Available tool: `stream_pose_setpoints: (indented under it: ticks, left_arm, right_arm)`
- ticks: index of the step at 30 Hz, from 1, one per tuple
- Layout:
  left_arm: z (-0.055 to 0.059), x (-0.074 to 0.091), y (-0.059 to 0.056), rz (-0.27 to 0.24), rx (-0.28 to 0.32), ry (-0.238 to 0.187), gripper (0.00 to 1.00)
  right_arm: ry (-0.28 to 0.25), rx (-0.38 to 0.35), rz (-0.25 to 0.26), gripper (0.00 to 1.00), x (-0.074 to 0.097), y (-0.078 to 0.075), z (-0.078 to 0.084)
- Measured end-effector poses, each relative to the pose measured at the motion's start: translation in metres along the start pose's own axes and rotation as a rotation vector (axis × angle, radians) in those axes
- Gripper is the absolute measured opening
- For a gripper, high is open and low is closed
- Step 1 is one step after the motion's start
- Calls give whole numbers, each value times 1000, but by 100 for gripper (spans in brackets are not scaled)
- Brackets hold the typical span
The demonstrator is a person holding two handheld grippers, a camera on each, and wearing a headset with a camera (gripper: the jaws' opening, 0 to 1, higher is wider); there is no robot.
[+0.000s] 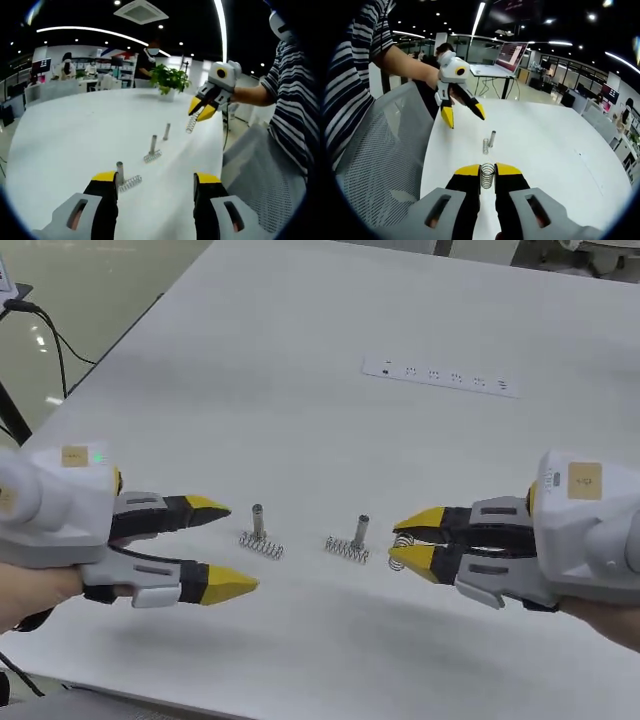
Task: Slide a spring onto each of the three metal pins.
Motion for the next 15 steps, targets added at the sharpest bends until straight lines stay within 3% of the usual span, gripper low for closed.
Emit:
stream_pose_setpoints:
  ticks: [8,12,15]
  left_arm:
    - [0,6,3,-29,-10,-13,72]
    - [-1,6,3,-45,-17,-23,89]
    - [-2,7,7,-69,-17,-30,94]
  right_arm:
    - [9,-8,25,7,0,-5,3]
    - [23,-31,48,7,1,-13,9]
    - [29,-39,72,7,2,-19,13]
Point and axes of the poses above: the centre of the closed fingertips' face, and the gripper's own axes: x roughly backward along the fingers, y roughly to its left, z roughly out of its underside, the point moved 1 cm from there along x, roughly backward along the fingers, and after that the axes turned 15 degrees about z, right-handed, at the moved point
